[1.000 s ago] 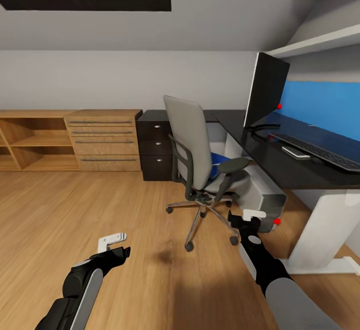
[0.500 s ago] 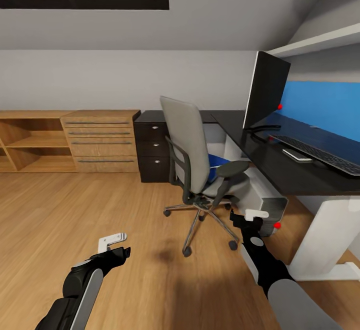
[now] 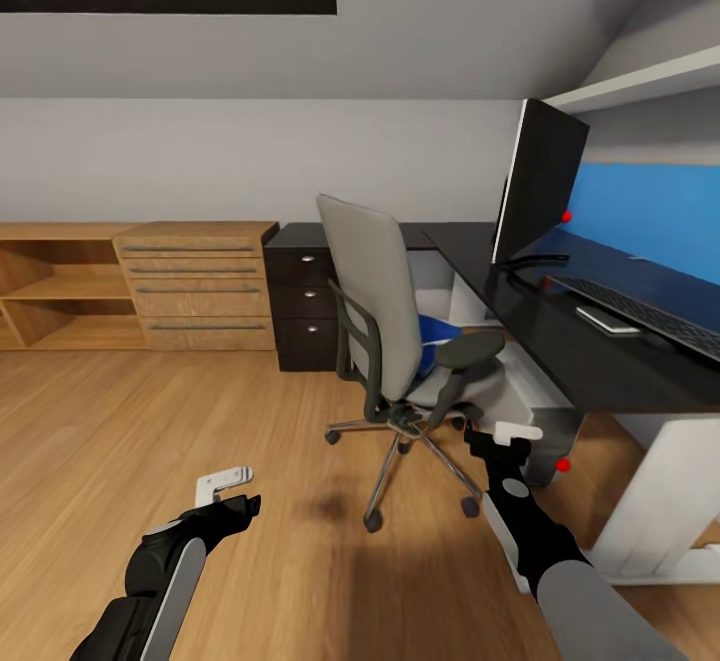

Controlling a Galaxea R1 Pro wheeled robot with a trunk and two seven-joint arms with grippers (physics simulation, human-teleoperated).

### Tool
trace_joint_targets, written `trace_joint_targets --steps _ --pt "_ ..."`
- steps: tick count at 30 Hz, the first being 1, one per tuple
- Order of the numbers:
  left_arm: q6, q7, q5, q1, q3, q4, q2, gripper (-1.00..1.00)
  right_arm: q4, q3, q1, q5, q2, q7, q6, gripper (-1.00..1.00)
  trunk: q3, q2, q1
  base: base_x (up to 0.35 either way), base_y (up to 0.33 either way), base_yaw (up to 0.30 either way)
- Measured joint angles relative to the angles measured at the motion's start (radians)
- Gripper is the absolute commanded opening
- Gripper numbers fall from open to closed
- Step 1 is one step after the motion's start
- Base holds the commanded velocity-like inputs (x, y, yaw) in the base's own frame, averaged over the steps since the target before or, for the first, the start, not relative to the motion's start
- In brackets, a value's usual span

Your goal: In the bedroom, organize the workspace by keeping the computer under the desk, ensuring the monitor is on the desk, placing the keyboard on the desk next to the monitor, placing the mouse on the desk next to the keyboard, moving the folder from the swivel chair onto the desk next to the mouse, stacking the notebook on top of the folder with the pen on top of the notebook, and positioning the swivel chair next to the desk.

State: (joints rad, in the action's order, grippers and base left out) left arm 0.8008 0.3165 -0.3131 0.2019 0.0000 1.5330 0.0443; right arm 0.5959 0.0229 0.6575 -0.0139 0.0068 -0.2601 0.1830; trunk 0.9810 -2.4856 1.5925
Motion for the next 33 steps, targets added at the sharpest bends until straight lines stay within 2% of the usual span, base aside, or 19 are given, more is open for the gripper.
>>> trace_joint_targets --steps 19,27,33 --pt "0.0 -0.001 0.0 0.0 0.0 -0.016 0.0 1.0 -0.004 0.0 0.0 -0.001 0.001 -0.001 0.006 1.0 0.0 0.0 0.0 0.206 -0.02 0.0" --pt "0.0 0.003 0.0 0.0 0.0 -0.016 -0.002 1.0 -0.005 -0.001 0.0 -0.002 0.003 -0.001 0.006 1.0 0.0 0.0 0.0 0.036 -0.021 0.02" --pt "0.0 0.005 0.0 0.0 0.0 -0.015 -0.002 1.0 -0.005 0.0 0.0 -0.003 0.005 -0.001 0.006 1.0 -0.001 0.0 0.0 0.001 -0.001 0.212"
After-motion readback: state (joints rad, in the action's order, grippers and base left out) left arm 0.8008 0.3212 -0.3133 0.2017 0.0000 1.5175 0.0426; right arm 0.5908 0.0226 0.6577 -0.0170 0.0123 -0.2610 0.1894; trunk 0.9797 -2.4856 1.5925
